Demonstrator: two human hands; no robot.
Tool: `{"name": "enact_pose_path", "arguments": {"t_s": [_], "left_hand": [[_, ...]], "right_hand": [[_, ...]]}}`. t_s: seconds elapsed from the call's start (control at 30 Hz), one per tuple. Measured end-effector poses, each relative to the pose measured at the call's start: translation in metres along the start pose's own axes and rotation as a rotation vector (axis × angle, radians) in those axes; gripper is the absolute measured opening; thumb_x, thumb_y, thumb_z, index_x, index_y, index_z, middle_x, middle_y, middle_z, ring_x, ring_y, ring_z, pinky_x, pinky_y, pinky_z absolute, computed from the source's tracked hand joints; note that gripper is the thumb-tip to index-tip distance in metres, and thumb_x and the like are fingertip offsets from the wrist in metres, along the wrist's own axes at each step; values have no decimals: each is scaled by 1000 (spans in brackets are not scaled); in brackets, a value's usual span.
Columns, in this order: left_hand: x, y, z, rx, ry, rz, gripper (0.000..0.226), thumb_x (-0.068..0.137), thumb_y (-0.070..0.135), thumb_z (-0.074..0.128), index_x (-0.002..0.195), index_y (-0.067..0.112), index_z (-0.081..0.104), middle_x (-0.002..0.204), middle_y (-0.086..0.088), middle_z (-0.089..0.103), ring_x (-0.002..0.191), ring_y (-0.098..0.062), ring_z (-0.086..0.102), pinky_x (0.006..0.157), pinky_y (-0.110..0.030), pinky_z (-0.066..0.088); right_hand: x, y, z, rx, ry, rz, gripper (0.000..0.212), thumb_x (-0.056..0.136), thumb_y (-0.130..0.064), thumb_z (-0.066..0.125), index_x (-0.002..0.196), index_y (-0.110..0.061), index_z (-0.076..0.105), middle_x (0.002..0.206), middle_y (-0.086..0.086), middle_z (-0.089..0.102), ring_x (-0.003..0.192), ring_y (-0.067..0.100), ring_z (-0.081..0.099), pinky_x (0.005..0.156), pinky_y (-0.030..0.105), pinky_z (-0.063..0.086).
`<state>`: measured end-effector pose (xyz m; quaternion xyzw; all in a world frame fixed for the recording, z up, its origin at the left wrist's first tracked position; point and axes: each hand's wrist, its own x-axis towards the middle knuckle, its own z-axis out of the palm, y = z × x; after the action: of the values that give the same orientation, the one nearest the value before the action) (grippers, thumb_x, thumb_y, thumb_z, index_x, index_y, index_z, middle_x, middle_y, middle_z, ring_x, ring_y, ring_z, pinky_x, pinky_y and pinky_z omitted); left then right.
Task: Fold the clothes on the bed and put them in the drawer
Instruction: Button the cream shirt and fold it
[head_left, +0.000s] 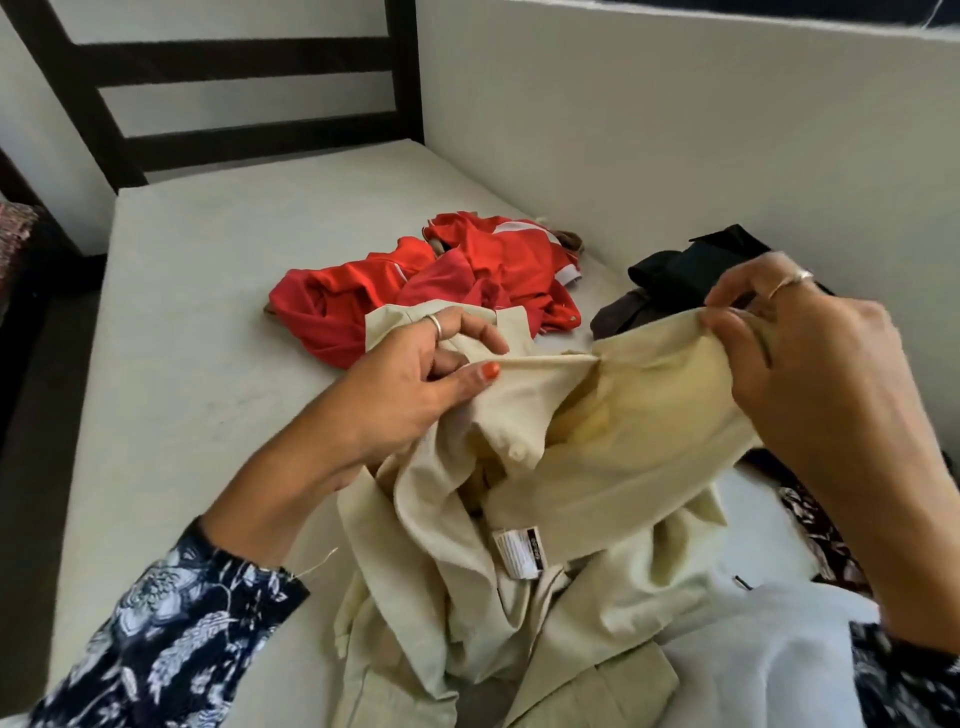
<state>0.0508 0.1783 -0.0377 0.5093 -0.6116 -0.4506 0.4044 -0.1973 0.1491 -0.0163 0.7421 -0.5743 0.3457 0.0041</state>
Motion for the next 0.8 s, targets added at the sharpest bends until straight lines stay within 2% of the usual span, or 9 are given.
{"name": "enact_pose_path", "arguments": {"t_s": [0.1, 0.2, 0.27, 0.4, 0.5, 0.6, 0.67, 0.73, 0.8], "left_hand": [[-10, -1, 3, -52, 72, 31, 27, 97, 14, 51, 91, 35, 65, 105, -32, 59, 92, -38, 58, 86, -38, 47], [-19, -6, 10, -109, 125, 28, 45, 100, 6, 41, 79, 34, 69, 96, -1, 66, 93, -14, 55, 87, -32, 41], [-24, -9, 14, -143, 145, -15, 50, 100, 3, 39, 72, 29, 71, 91, 13, 67, 98, -6, 57, 95, -34, 40], [-30, -6, 17, -243, 170, -56, 47, 98, -1, 37, 73, 21, 71, 87, 10, 70, 96, -7, 62, 97, -33, 43], [-33, -4, 20, -306, 183, -80, 42, 97, -2, 36, 78, 15, 70, 87, 4, 72, 94, -12, 65, 96, -33, 46], [-36, -7, 21, -295, 195, -107, 39, 96, 1, 39, 79, 16, 72, 89, 1, 73, 97, -15, 66, 97, -34, 47], [-38, -8, 23, -165, 221, -93, 34, 96, 6, 45, 81, 20, 73, 91, 7, 72, 99, -9, 64, 95, -23, 45], [-42, -13, 26, 198, 334, 34, 19, 93, 16, 56, 90, 25, 72, 98, 16, 64, 98, 1, 57, 86, -7, 39], [-50, -16, 31, 611, 506, 246, 13, 90, 27, 61, 100, 25, 70, 110, 11, 53, 105, -5, 48, 89, -11, 37]], "right_hand": [[-11, -12, -7, 333, -174, 70, 9, 92, -18, 62, 88, -23, 55, 57, 16, 56, 50, 19, 40, 49, 28, 34], [-36, -21, 4, 604, -350, 100, 20, 94, -8, 57, 84, -25, 62, 59, 25, 46, 48, 21, 32, 45, 28, 28], [-53, -24, 16, 609, -392, 141, 33, 94, 0, 52, 78, -24, 68, 57, 21, 50, 47, 19, 37, 46, 26, 30], [-74, -39, 36, 645, -489, 269, 35, 94, -4, 48, 83, -27, 73, 51, -9, 54, 40, 5, 37, 41, 17, 31], [-81, -50, 43, 679, -500, 261, 16, 92, -30, 60, 104, -33, 71, 88, -12, 68, 74, 0, 62, 67, 17, 49], [-84, -55, 49, 763, -435, 292, 8, 86, -35, 67, 92, -33, 73, 80, -13, 71, 75, -1, 65, 71, 22, 53], [-85, -58, 53, 835, -405, 344, 7, 86, -28, 69, 82, -27, 74, 65, -11, 68, 63, 1, 61, 63, 24, 50], [-87, -56, 55, 881, -391, 376, 11, 86, -27, 69, 77, -23, 74, 58, -10, 61, 57, 4, 54, 57, 23, 44], [-89, -56, 56, 908, -387, 377, 13, 86, -25, 69, 75, -23, 74, 56, -10, 60, 54, 4, 51, 53, 19, 42]]}}
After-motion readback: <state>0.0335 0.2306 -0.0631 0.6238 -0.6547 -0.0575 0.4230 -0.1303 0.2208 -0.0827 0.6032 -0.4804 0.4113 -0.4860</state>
